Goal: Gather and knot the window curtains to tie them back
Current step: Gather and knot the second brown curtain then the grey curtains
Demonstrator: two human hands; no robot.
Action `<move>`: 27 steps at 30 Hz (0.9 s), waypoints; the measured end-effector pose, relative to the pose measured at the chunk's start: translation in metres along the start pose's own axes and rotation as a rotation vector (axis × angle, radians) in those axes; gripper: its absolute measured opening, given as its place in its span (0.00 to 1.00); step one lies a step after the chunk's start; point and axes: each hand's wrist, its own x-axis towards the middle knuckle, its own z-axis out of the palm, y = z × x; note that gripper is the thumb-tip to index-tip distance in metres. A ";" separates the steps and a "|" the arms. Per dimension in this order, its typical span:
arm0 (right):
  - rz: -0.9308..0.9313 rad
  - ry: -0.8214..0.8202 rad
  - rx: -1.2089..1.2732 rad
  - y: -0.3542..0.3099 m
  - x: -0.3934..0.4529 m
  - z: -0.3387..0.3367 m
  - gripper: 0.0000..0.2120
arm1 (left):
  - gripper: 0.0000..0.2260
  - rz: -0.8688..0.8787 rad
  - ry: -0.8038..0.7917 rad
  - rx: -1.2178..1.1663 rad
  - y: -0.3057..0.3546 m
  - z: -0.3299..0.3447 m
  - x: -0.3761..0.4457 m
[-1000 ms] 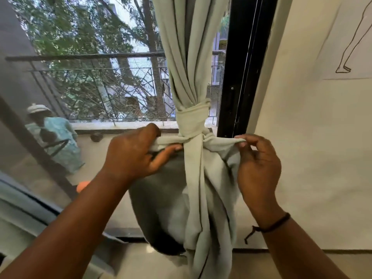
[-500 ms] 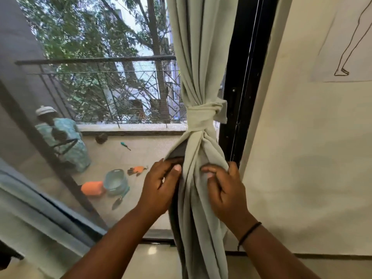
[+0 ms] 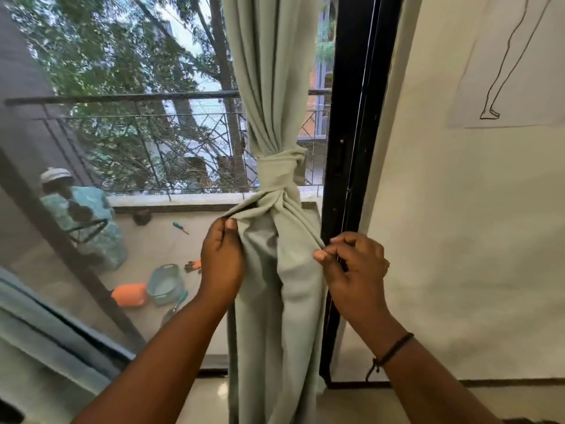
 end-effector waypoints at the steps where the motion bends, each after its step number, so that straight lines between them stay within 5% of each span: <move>1: 0.001 -0.034 0.098 -0.004 -0.003 0.000 0.15 | 0.12 -0.098 0.024 -0.109 0.004 0.003 0.002; 4: 0.049 -0.177 0.453 -0.024 -0.021 0.002 0.15 | 0.13 -0.254 0.104 -0.335 0.012 0.012 0.003; 7: -0.015 -0.290 0.390 -0.039 -0.042 0.011 0.12 | 0.14 -0.273 0.069 -0.292 0.009 0.016 -0.004; 11: 0.017 -0.257 0.247 -0.045 -0.052 0.018 0.19 | 0.16 -0.116 0.022 -0.161 0.002 0.015 -0.019; 15: 0.040 -0.157 0.296 -0.035 -0.046 0.017 0.10 | 0.19 0.055 0.019 -0.014 -0.003 0.008 -0.027; 21: 0.216 -0.404 0.577 -0.041 -0.038 0.025 0.10 | 0.19 0.093 -0.084 -0.024 -0.012 -0.010 -0.010; 24: 0.230 -0.305 0.456 -0.047 -0.042 0.035 0.04 | 0.21 0.074 -0.138 0.021 -0.013 -0.015 -0.009; 27: 0.279 -0.160 0.356 -0.054 -0.040 0.040 0.04 | 0.23 0.248 -0.188 0.111 -0.022 -0.032 -0.006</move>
